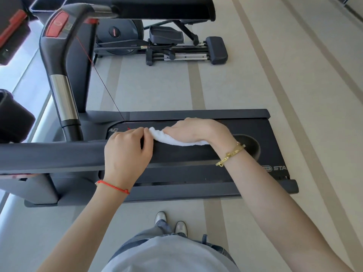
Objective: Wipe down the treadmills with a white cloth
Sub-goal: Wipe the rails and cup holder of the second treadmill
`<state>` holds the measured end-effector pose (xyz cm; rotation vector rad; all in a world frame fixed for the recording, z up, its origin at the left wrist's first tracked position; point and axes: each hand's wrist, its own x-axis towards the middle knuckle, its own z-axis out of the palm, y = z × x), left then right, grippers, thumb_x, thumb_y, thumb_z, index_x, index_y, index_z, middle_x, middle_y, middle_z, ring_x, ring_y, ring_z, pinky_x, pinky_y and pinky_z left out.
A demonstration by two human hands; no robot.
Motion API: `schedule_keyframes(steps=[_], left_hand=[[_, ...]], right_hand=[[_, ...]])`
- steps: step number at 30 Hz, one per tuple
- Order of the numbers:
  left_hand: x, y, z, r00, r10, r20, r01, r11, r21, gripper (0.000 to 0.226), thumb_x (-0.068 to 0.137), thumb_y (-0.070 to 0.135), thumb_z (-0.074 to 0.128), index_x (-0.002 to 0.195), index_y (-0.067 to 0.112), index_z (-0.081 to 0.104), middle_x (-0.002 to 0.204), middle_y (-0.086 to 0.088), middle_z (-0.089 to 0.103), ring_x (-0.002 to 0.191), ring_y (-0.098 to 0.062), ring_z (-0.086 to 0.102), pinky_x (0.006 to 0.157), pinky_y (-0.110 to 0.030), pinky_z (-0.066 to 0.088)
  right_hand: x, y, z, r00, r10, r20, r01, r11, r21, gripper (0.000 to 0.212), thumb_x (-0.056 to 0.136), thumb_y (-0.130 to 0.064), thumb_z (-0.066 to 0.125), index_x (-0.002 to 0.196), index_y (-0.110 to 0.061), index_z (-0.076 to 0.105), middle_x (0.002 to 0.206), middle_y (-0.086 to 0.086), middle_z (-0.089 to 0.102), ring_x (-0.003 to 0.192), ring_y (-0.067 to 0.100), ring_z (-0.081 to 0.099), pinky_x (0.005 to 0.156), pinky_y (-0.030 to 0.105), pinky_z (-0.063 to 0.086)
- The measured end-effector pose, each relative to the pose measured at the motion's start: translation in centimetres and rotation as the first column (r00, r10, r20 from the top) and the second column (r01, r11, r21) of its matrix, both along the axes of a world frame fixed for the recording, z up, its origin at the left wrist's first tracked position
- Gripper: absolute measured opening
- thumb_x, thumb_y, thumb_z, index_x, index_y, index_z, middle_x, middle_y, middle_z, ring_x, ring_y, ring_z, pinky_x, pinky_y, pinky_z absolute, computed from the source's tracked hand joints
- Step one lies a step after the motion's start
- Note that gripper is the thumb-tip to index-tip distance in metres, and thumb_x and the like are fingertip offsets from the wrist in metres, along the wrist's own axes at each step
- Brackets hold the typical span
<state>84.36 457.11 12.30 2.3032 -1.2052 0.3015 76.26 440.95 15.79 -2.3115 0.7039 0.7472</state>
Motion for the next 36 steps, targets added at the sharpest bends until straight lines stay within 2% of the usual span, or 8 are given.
schedule_keyframes(steps=[2,6,15,19,23,27,32,36], left_hand=[[0.4,0.2,-0.1,1.0,0.019,-0.004,-0.019,1.0,0.0,0.046,0.096,0.016,0.05,0.052,0.012,0.036,0.043,-0.001,0.034,0.042,-0.031,0.035,0.049,-0.02,0.014],[0.8,0.3,-0.5,1.0,0.024,0.018,-0.024,0.999,0.038,0.049,0.097,0.02,0.046,0.05,0.009,0.044,0.041,-0.003,0.039,0.042,-0.03,0.04,0.048,-0.025,0.016],[0.4,-0.2,-1.0,0.994,0.048,0.097,-0.048,0.999,-0.008,0.051,0.093,0.013,0.049,0.045,0.013,0.033,0.039,-0.001,0.031,0.037,-0.027,0.033,0.049,-0.02,0.007],[0.5,-0.1,-1.4,0.992,0.04,0.121,-0.038,0.999,-0.021,0.051,0.095,0.015,0.047,0.046,0.015,0.031,0.04,0.0,0.031,0.037,-0.025,0.032,0.049,-0.019,0.007],[0.4,-0.1,-1.4,0.989,0.056,0.133,-0.052,0.998,-0.031,0.051,0.093,0.014,0.05,0.045,0.013,0.033,0.039,-0.003,0.034,0.038,-0.029,0.034,0.05,-0.019,0.007],[0.3,-0.1,-1.4,0.988,0.067,0.14,-0.063,0.997,-0.039,0.05,0.094,0.014,0.048,0.046,0.012,0.033,0.04,-0.005,0.035,0.039,-0.03,0.034,0.049,-0.02,0.008],[0.2,0.1,-1.5,0.987,0.058,0.153,-0.051,0.998,-0.048,0.049,0.094,0.013,0.048,0.046,0.011,0.034,0.04,-0.006,0.035,0.039,-0.03,0.034,0.049,-0.019,0.007],[0.1,0.0,-1.3,0.985,0.062,0.159,-0.057,0.998,-0.038,0.049,0.093,0.012,0.047,0.047,0.012,0.032,0.04,-0.005,0.033,0.038,-0.03,0.033,0.049,-0.021,0.007]], right_hand=[[-0.4,-0.1,-0.1,0.998,-0.022,0.064,0.024,0.999,-0.026,0.047,0.081,-0.074,0.019,0.074,-0.044,0.054,0.083,-0.019,0.06,0.083,0.022,0.048,0.067,0.031,0.034],[-5.2,-2.1,0.0,0.98,0.026,0.195,0.025,0.967,-0.254,0.05,0.091,-0.064,0.016,0.086,-0.038,0.058,0.11,-0.01,0.066,0.099,0.021,0.051,0.078,0.037,0.037],[-7.8,1.1,-2.2,0.842,0.048,0.537,0.345,0.718,-0.605,0.052,0.092,-0.059,0.025,0.099,-0.03,0.068,0.09,-0.003,0.064,0.08,0.022,0.057,0.072,0.034,0.039],[-10.4,2.5,-3.6,0.678,0.148,0.72,0.472,0.664,-0.58,0.049,0.096,-0.059,0.042,0.124,-0.025,0.064,0.118,0.0,0.062,0.107,0.023,0.055,0.105,0.037,0.038],[-12.1,0.1,-3.3,0.633,0.037,0.773,0.559,0.669,-0.49,0.049,0.095,-0.058,0.041,0.118,-0.024,0.066,0.108,-0.001,0.065,0.098,0.022,0.059,0.09,0.038,0.046],[-13.4,-0.4,-4.2,0.376,-0.222,0.9,0.77,0.615,-0.17,0.04,0.093,-0.047,0.046,0.117,-0.021,0.065,0.114,-0.003,0.062,0.1,0.018,0.059,0.082,0.043,0.051],[-14.0,2.3,-6.9,0.371,-0.007,0.928,0.758,0.58,-0.299,0.043,0.1,-0.042,0.047,0.132,-0.015,0.053,0.133,0.005,0.047,0.127,0.024,0.043,0.109,0.043,0.034],[-14.0,1.3,-6.5,0.431,0.024,0.902,0.735,0.571,-0.366,0.045,0.099,-0.045,0.046,0.128,-0.013,0.057,0.125,0.008,0.052,0.118,0.031,0.049,0.105,0.045,0.036]])
